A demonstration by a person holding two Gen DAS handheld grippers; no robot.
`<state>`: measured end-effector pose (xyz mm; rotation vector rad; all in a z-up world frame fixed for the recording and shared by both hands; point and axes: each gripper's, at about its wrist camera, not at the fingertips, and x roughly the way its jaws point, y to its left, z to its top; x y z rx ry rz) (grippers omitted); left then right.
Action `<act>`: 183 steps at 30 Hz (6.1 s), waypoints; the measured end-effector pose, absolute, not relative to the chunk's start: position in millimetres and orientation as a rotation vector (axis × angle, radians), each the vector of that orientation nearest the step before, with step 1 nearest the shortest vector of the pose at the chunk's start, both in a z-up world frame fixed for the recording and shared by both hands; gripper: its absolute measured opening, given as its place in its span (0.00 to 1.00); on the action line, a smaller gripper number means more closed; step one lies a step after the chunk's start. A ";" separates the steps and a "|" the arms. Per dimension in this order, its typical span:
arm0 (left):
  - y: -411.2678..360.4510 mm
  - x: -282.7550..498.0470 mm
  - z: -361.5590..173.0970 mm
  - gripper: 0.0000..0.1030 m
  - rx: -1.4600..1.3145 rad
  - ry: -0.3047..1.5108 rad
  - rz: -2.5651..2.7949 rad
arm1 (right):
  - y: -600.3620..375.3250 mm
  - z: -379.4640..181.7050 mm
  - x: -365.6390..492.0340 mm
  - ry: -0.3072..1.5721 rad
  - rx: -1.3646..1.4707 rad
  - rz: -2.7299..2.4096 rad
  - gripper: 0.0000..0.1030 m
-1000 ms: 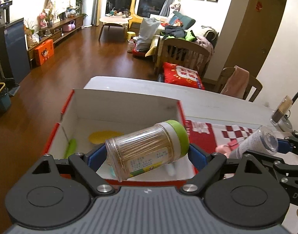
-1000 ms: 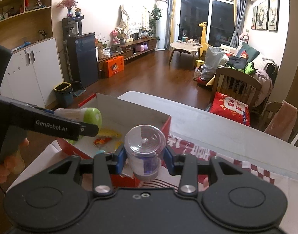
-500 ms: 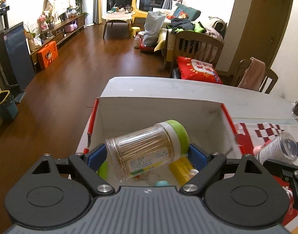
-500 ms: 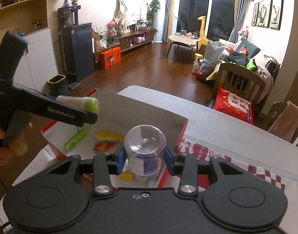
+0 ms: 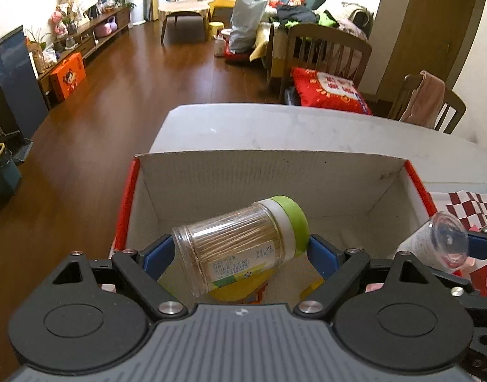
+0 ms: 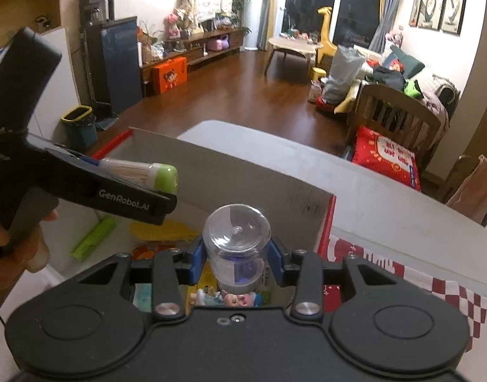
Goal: Organize rigid objects
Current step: 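Carry the toothpick jar with the left gripper while the right gripper carries the cup over the shoebox, then open the left gripper to drop the jar while the right gripper releases the cup, then withdraw both open grippers from the shoebox toward the pink clips on the cloth, then close the left gripper on the pink heart clip while the right gripper closes on the pink binder clip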
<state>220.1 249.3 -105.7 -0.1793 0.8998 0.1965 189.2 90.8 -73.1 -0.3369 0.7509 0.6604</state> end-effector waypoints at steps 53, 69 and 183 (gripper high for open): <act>246.8 222.1 -99.5 0.88 -0.182 1.027 0.151 | 87.1 -71.8 170.3 0.830 -0.309 0.742 0.73; 218.6 171.3 -60.0 0.89 -0.191 0.922 0.137 | 48.9 -37.6 142.9 0.758 -0.255 0.805 0.86; -105.5 304.0 -195.3 0.66 0.030 0.866 -0.049 | -180.5 -138.4 319.4 1.026 0.017 0.534 0.31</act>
